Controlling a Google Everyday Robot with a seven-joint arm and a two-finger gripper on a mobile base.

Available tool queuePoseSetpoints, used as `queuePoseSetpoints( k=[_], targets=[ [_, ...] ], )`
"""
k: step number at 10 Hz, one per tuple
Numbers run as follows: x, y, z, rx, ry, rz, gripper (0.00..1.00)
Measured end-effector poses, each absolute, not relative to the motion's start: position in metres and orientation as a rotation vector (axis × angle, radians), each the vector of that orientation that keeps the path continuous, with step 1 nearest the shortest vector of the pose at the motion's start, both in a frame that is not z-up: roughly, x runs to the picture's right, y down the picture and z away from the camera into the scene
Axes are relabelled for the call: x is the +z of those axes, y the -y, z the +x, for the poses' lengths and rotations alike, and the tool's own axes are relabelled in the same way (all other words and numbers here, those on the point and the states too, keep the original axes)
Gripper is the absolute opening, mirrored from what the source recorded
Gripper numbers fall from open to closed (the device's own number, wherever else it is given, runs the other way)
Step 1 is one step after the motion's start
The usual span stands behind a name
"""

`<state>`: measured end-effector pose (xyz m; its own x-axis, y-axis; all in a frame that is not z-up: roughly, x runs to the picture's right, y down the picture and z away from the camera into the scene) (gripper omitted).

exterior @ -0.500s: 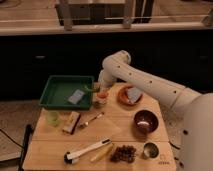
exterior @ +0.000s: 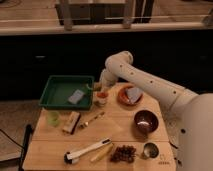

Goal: Place pepper in plastic cup

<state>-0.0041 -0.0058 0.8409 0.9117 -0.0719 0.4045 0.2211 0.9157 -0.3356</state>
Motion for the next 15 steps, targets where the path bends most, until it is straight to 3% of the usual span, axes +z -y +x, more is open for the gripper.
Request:
queuePoseSetpoints(
  k=[7, 15],
  targets=[
    [0.856, 0.007, 0.006, -0.114, 0.423, -0.385, 0.01],
    [0.817, 0.001, -0.062, -0.362, 0.598, -0.412, 0.01]
  ],
)
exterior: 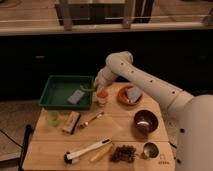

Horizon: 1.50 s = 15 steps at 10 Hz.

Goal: Place pepper in plastic cup

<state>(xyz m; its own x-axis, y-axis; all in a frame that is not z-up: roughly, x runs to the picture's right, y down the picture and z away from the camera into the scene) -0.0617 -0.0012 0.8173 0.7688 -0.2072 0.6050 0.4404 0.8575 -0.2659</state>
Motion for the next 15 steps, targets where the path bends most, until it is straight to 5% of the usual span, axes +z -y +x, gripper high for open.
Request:
queuePoseSetpoints(
  k=[15],
  targets=[
    [0.798, -0.053, -0.182, -0.836, 0.757, -0.551, 0.01]
  ],
)
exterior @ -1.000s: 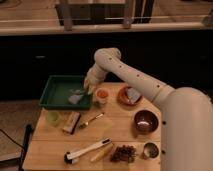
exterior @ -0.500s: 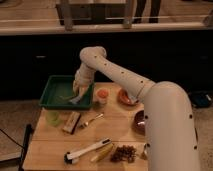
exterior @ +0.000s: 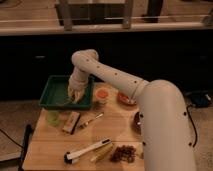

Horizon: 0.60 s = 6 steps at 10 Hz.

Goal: Place pepper in plastic cup

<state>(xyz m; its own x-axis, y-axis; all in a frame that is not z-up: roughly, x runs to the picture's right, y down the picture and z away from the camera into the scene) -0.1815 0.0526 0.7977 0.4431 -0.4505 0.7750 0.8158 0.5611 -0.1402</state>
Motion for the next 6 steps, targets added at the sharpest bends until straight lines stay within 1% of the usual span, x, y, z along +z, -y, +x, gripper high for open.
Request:
queuePoseSetpoints(
  k=[6],
  targets=[
    [0.789, -0.072, -0.204, -0.896, 0.779, -0.562, 0.01]
  ],
)
